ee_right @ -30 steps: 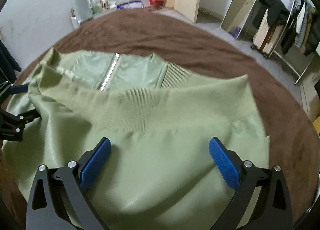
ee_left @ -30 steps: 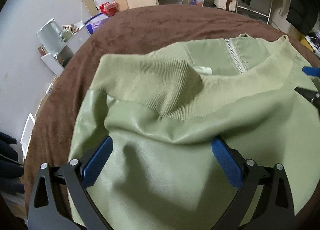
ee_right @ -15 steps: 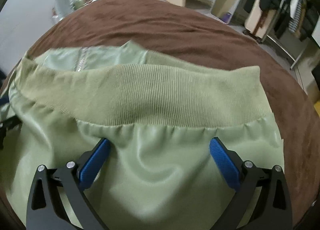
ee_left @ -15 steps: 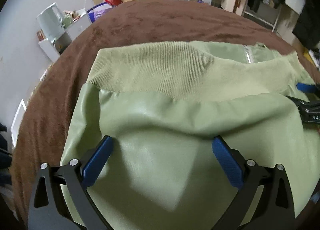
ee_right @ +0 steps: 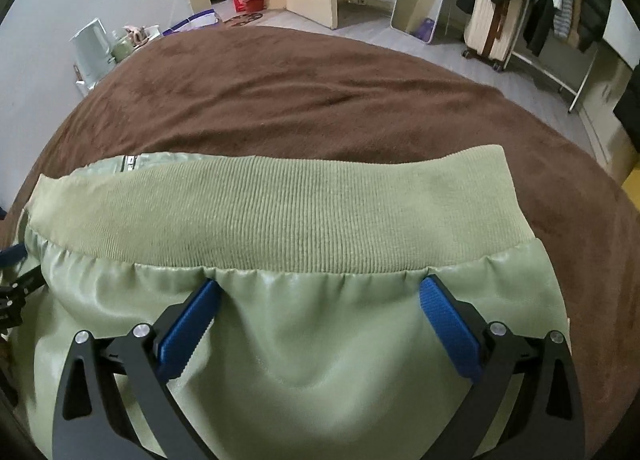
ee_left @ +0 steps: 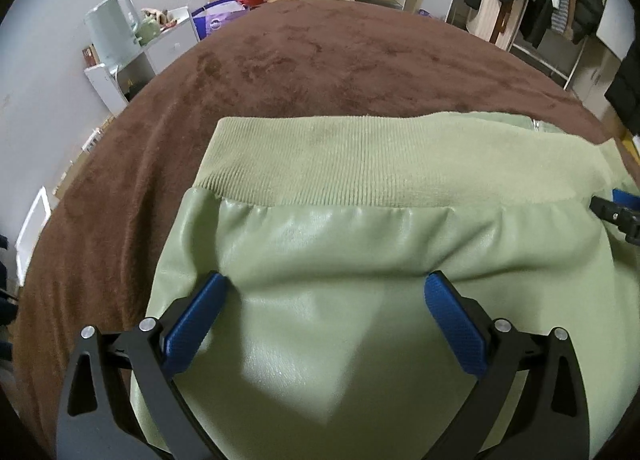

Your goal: Fold large clothes

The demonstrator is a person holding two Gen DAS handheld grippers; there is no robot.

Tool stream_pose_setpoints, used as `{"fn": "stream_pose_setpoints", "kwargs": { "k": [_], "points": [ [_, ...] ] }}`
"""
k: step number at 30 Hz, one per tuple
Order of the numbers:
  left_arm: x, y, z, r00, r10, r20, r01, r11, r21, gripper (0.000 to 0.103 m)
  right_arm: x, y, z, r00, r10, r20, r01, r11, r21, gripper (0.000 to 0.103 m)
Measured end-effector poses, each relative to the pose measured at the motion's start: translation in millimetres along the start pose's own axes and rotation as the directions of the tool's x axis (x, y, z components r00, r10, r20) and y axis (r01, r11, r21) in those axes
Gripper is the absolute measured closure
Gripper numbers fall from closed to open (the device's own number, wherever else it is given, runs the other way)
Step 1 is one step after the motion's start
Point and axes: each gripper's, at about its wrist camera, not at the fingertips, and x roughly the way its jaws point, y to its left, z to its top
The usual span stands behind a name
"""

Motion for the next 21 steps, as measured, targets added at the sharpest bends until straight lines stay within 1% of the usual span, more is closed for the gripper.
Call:
{"fn": "stream_pose_setpoints", "kwargs": {
  "k": [3,8,10,12,13,14,15,16,18,19,21],
  "points": [
    [3.7,2.4,0.2,1.0,-0.011,0.005,0.011,1.0,-0.005,0.005,3.2,-2.4,2.7,1.0,0.013,-0.01,-0.013,1.0,0.008,0.004],
    [4.3,1.2,-2.2,1.0,0.0,0.027,0.0,1.0,0.004,0.005,3.2,-3.5,4.3,1.0,0.011,-0.015,-0.011,1.0,0.003,0.004],
    [1.6,-0.6,-3.1,1.0,0.002,0.029,-0.002,1.0,0.008,0.005,-2.1,-5.5,4.2,1.0,0.018,-0.021,-0.018,1.0,0.01,0.005],
    [-8.2,-4.5,-5.9,0.999,0.028,0.034,-0.029,0.999,0.025,0.006,-15.4,-8.0,-1.8,1.0,0.006,-0.015,-0.006,0.999,0.039,0.006],
    [-14.3,-7.7,-8.2,0.998,0.049,0.041,-0.051,0.998,0.035,0.006,-24.3,-10.2,-6.3,1.0,0.017,0.004,-0.017,0.999,0.052,0.006],
    [-23.7,-11.2,-12.4,0.996,0.072,0.056,-0.075,0.996,0.046,0.006,-40.1,-15.3,-14.0,0.998,0.039,0.041,-0.042,0.996,0.072,0.006],
    [-32.3,-14.5,-17.1,0.995,0.073,0.067,-0.076,0.996,0.049,0.006,-56.2,-20.7,-23.3,0.996,0.044,0.079,-0.051,0.995,0.09,0.006],
    [-39.4,-18.3,-21.9,0.995,0.066,0.072,-0.069,0.996,0.051,0.006,-66.5,-24.7,-30.3,0.994,0.044,0.104,-0.055,0.993,0.101,0.006],
    [-54.9,-30.5,-32.1,0.994,0.059,0.091,-0.066,0.996,0.067,0.006,-90.3,-40.8,-55.1,0.988,0.051,0.144,-0.074,0.984,0.161,0.006],
    [-61.4,-37.1,-36.6,0.993,0.053,0.102,-0.061,0.995,0.074,0.006,-95.5,-43.9,-63.6,0.987,0.056,0.149,-0.084,0.979,0.186,0.006],
    [-77.8,-55.1,-49.4,0.991,0.016,0.132,-0.025,0.997,0.073,0.006,-109.7,-57.4,-91.3,0.986,0.067,0.153,-0.104,0.965,0.242,0.006]
  ]
}}
